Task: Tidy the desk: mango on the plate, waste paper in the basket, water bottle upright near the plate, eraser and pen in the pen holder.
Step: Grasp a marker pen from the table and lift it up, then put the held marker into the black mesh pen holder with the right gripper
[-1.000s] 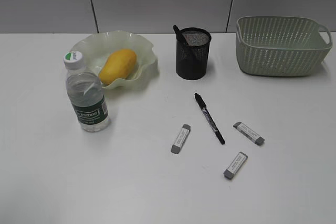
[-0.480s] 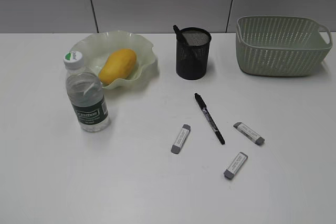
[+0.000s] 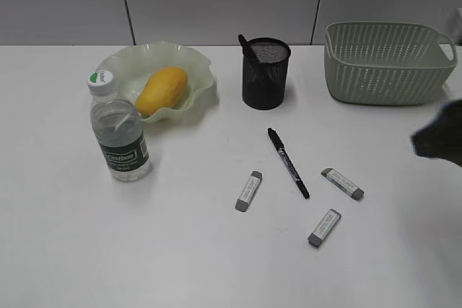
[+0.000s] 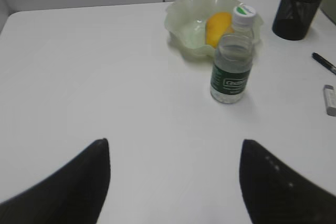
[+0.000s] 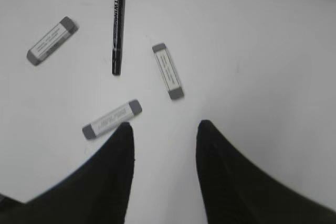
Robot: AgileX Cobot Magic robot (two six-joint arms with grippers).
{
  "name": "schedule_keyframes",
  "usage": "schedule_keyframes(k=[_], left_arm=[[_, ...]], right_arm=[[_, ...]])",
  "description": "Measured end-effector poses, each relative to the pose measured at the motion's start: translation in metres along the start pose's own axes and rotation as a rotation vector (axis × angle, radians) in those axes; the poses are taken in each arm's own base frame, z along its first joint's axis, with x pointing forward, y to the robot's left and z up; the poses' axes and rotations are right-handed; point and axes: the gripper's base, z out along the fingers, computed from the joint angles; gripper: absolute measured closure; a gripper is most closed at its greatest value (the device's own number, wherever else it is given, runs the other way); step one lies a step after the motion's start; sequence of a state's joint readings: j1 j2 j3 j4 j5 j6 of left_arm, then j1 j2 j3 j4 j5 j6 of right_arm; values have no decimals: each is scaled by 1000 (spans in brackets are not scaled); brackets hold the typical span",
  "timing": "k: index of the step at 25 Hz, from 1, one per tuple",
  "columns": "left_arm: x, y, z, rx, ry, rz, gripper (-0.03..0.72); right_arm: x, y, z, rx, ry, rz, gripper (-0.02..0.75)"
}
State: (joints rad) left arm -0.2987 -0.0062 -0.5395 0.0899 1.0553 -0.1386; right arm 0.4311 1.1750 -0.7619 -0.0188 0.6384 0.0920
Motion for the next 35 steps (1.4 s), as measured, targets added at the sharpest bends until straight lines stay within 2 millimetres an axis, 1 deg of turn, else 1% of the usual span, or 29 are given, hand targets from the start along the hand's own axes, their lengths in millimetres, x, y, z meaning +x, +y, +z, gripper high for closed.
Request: schedule_keyframes(k=[1,3,4,5,7,10,11,13,17,19,21,22,24,25,26,27,28,29,30,31,32,33,34,35], left_arm=[[0,0,0,-26,-2,-12,117],[0,-1,-1,-66,-4,-30,117],[0,-1,-1,-83,-5,-38,117],[0,-1,-1,-98,-6,-45,117],[0,-1,-1,-119,-7,-54,117],[1,-2,-1,-134,-8,-61,117],[1,-2,-1,-135,-8,-61,117],[1,-2,-1,-135,-8,-62,117],[1,-2,-1,-135,-8,-62,117],[1,-2,-1,-135,-8,-62,117],[1,-2,-1,-135,-8,-62,117],[1,-2,-1,-135,-8,-62,117],[1,-2,-1,-135,-8,-62,117],[1,-2,-1,-135,-8,-62,117],[1,-2,-1,-135,-8,-62,117],[1,-2,-1,-135,-8,-62,117],[1,-2,-1,-135,-8,-62,117],[1,-2,-1,-135,-8,-62,117],[1,-2,-1,-135,-8,-62,117],[1,-2,-1,-135,-8,-62,117],[1,-2,-1,-135,-8,-62,117],[1,-2,-1,-135,-8,-62,117],[1,-2,-1,-135,-8,-62,117],[1,-2,-1,-135,-8,-62,117]], right_arm=[[-15,3,18,-2,39,-11,407],[-46,14,62,-10,118,-44,405],[-56,18,84,-13,162,-57,394],[-69,24,99,-17,180,-66,379],[-89,34,135,-25,248,-74,333],[-107,46,178,-27,337,-87,300],[-109,49,193,-28,368,-89,296],[-115,55,214,-27,411,-96,291],[-111,58,252,-18,502,-103,296],[-107,58,264,-14,528,-102,327],[-102,58,273,-11,550,-103,400],[-102,58,273,-11,548,-103,444],[-103,58,273,-11,545,-102,580],[-103,58,273,-12,540,-101,601],[-105,59,273,-14,524,-101,596],[-110,60,269,-18,491,-101,596],[-118,61,261,-23,438,-102,596],[-128,63,250,-27,373,-108,596],[-142,66,231,-41,266,-108,596],[-157,68,206,-59,130,-106,596],[-167,69,186,-67,4,-117,596],[-182,69,157,-81,-186,-125,596],[-190,67,132,-90,-375,-144,596],[-191,64,114,-96,-525,-167,596]])
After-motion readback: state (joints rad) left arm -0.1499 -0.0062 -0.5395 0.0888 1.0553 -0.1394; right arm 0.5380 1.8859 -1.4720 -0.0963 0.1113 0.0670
